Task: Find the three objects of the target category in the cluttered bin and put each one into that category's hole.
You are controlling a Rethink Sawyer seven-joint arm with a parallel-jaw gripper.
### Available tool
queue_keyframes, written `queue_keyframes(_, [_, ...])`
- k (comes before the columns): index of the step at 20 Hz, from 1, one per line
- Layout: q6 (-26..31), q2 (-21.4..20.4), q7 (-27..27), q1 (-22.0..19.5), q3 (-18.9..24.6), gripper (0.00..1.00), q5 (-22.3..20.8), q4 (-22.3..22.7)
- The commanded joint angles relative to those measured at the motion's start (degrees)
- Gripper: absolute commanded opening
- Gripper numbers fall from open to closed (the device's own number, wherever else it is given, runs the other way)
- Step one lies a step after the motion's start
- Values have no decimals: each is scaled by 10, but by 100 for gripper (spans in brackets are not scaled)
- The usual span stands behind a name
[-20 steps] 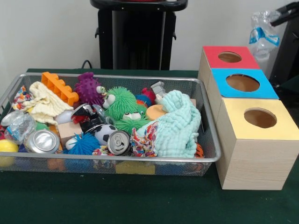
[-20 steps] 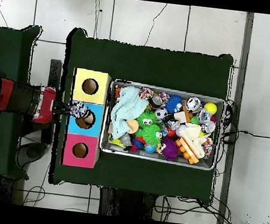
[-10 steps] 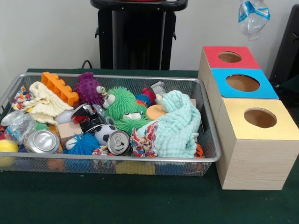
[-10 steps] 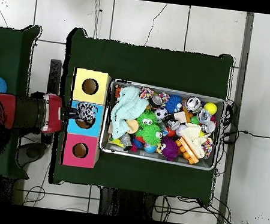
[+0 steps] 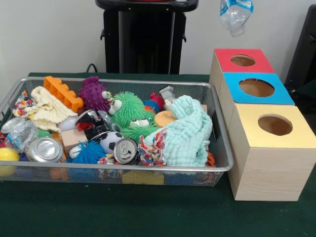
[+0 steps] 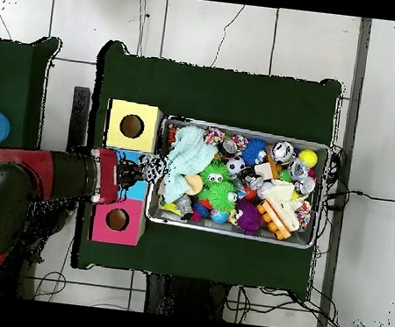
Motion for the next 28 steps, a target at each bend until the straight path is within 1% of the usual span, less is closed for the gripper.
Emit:
queue_keyframes(1, [-16, 34, 85, -6, 81, 0, -16, 42])
queue_keyframes(3, [-13, 44, 95, -5, 81, 0, -10, 36])
queue_keyframes(8, [30, 67, 124, -3, 73, 0, 9, 1])
queue_keyframes(10, [37, 73, 130, -3, 69, 0, 13, -6])
queue_keyframes(19, [75, 88, 137, -13, 59, 0, 31, -45])
queue_keyframes(28, [133, 109, 162, -29, 44, 0, 52, -106])
